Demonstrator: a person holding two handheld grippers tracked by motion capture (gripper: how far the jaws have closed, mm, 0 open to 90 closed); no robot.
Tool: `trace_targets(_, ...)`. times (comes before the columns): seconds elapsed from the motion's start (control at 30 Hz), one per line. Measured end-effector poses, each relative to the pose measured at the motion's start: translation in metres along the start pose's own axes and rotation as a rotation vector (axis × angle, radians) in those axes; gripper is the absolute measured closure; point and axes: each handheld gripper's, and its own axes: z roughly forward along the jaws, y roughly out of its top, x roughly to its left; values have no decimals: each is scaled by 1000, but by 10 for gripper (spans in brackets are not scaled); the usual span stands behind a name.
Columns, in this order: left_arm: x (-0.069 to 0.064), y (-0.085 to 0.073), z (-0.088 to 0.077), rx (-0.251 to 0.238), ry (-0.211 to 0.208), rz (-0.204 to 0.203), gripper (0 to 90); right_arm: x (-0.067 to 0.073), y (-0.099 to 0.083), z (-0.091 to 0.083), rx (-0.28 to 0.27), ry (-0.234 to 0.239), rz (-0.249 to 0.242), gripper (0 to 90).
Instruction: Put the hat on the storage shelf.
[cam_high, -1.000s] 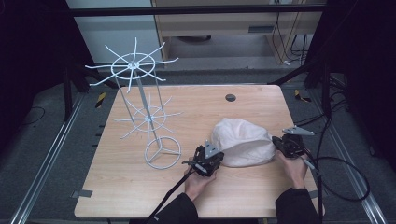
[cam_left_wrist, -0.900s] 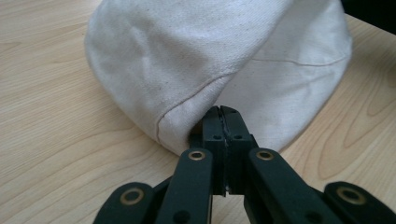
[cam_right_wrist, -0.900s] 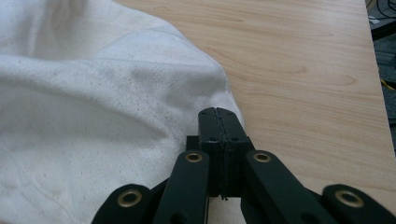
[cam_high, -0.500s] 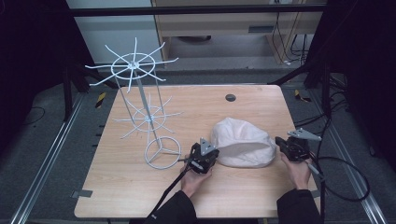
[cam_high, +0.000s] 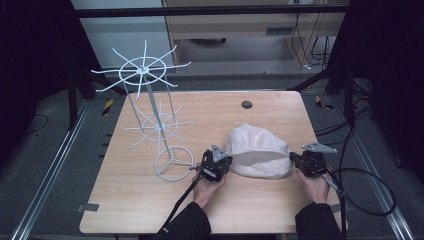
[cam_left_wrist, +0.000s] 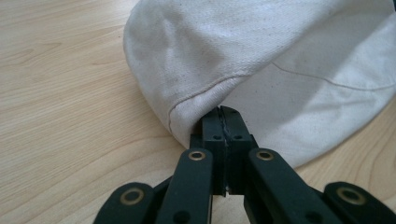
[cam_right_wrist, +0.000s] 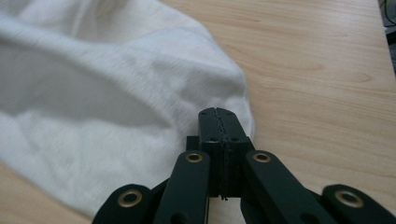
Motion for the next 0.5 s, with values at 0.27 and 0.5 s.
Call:
trace_targets(0.27,8,2,6,-5,11,-27,899,11,-11,-11,11,38,-36,900)
trace_targets(0.5,10,8,6,-4,20,-27,899,22,-18,-18,30,61,-49,900)
